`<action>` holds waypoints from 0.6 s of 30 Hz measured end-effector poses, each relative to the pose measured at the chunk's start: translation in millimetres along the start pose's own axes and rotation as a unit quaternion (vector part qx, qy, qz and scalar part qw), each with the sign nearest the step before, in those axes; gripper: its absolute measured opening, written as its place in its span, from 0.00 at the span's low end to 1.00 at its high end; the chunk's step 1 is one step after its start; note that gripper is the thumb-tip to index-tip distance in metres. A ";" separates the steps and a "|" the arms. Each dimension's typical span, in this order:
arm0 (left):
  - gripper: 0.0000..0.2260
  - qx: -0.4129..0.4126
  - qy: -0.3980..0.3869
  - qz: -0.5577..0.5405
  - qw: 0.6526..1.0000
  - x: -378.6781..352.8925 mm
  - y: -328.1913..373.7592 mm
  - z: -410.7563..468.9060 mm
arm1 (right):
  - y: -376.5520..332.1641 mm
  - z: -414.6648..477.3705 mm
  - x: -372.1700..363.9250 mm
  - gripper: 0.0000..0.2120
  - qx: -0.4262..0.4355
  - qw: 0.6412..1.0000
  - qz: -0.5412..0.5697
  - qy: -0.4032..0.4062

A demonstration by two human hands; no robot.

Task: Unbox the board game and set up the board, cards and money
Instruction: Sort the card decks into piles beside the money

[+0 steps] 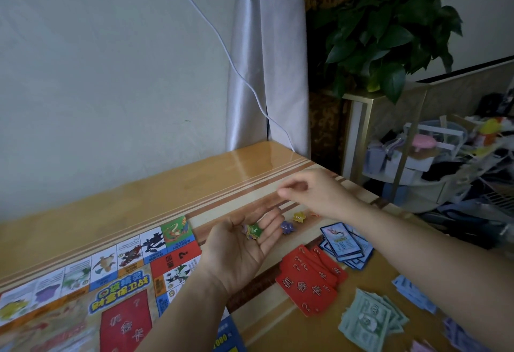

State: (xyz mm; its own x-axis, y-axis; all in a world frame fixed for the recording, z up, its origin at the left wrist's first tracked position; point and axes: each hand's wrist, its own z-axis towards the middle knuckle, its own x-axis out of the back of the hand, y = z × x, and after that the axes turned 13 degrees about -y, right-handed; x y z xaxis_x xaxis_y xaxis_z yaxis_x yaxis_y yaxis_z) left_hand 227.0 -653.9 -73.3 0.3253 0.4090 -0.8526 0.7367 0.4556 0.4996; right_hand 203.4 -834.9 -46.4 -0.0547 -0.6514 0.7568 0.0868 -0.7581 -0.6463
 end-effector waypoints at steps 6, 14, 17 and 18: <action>0.21 0.017 -0.061 -0.023 0.998 -5.9 -3.2 -6.6 | -30.7 -6.2 -23.9 0.13 0.029 0.986 -0.085 -0.139; 0.18 0.027 -0.038 0.030 0.998 2.2 -0.4 -11.7 | -32.0 -0.1 -17.1 0.05 -0.014 0.984 -0.002 -0.177; 0.17 0.019 -0.022 0.033 0.999 5.5 3.9 -14.8 | -34.8 2.7 -14.9 0.07 -0.033 0.981 -0.009 -0.193; 0.16 0.016 -0.014 0.037 0.999 6.4 4.9 -15.4 | -36.1 4.0 -15.3 0.08 -0.038 0.979 -0.012 -0.200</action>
State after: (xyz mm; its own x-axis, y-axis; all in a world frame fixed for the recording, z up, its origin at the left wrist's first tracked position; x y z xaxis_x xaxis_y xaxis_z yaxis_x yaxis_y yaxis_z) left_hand 223.5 -636.9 -73.9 0.3956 0.4189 -0.8173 0.7278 0.3998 0.5572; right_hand 205.0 -797.4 -34.3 0.3399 -0.5801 0.7403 0.0150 -0.7837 -0.6210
